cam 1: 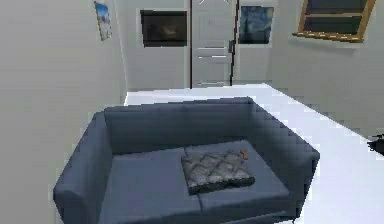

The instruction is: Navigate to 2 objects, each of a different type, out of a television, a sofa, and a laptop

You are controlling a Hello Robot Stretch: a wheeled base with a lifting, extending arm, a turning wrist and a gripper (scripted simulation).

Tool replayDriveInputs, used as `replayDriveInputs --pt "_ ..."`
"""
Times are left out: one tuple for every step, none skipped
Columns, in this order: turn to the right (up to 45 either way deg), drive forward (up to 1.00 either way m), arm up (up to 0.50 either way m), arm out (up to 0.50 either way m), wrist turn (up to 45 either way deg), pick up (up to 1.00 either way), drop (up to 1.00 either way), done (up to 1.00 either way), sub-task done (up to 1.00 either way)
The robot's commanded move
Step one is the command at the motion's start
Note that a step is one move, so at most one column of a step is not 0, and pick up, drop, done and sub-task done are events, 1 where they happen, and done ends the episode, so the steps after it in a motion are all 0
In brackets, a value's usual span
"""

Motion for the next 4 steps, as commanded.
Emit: replayDriveInputs --pt "0.0 0.0 0.0 0.0 0.0 0.0 0.0 0.0 1.0" --pt "45.0 0.0 0.0 0.0 0.0 0.0 0.0 0.0 0.0" --pt "45.0 0.0 0.0 0.0 0.0 0.0 0.0 0.0 0.0" --pt "45.0 0.0 0.0 0.0 0.0 0.0 0.0 0.0 0.0"
